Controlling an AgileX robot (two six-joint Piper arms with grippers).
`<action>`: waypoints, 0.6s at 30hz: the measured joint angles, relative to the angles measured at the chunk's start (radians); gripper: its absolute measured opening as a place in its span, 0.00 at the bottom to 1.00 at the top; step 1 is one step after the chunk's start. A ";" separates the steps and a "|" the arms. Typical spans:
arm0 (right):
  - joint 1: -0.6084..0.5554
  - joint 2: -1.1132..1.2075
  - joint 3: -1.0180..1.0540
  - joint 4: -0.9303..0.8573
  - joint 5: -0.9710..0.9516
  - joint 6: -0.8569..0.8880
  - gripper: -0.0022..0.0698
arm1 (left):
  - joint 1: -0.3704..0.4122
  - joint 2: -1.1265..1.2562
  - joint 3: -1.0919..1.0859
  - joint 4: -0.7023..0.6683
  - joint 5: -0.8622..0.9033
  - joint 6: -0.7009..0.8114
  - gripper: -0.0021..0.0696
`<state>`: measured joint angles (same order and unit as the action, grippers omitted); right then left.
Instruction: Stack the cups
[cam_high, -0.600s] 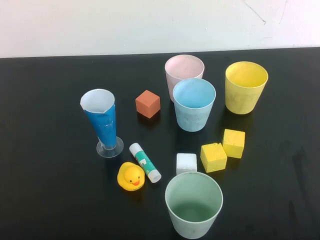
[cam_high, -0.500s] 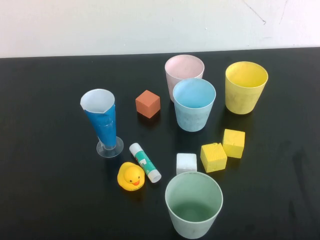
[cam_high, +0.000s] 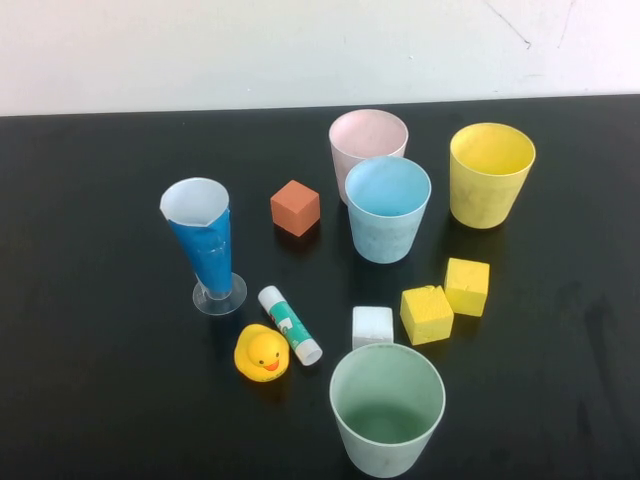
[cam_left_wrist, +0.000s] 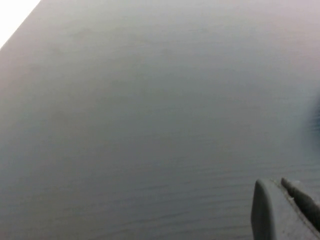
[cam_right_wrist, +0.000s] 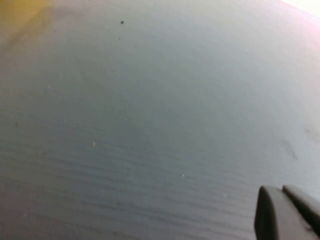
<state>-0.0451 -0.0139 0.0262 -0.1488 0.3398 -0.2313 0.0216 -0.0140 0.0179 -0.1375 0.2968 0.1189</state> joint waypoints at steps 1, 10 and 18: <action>0.000 0.000 0.000 0.000 0.000 0.000 0.03 | -0.012 0.000 0.000 -0.003 0.000 0.000 0.03; 0.000 0.000 0.000 0.000 0.000 0.000 0.03 | -0.077 0.000 0.000 -0.011 0.000 0.000 0.03; 0.000 0.000 0.000 0.003 0.000 0.000 0.03 | -0.076 0.000 0.000 -0.011 0.000 0.000 0.03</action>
<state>-0.0451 -0.0139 0.0262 -0.1454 0.3398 -0.2313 -0.0544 -0.0140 0.0179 -0.1486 0.2968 0.1189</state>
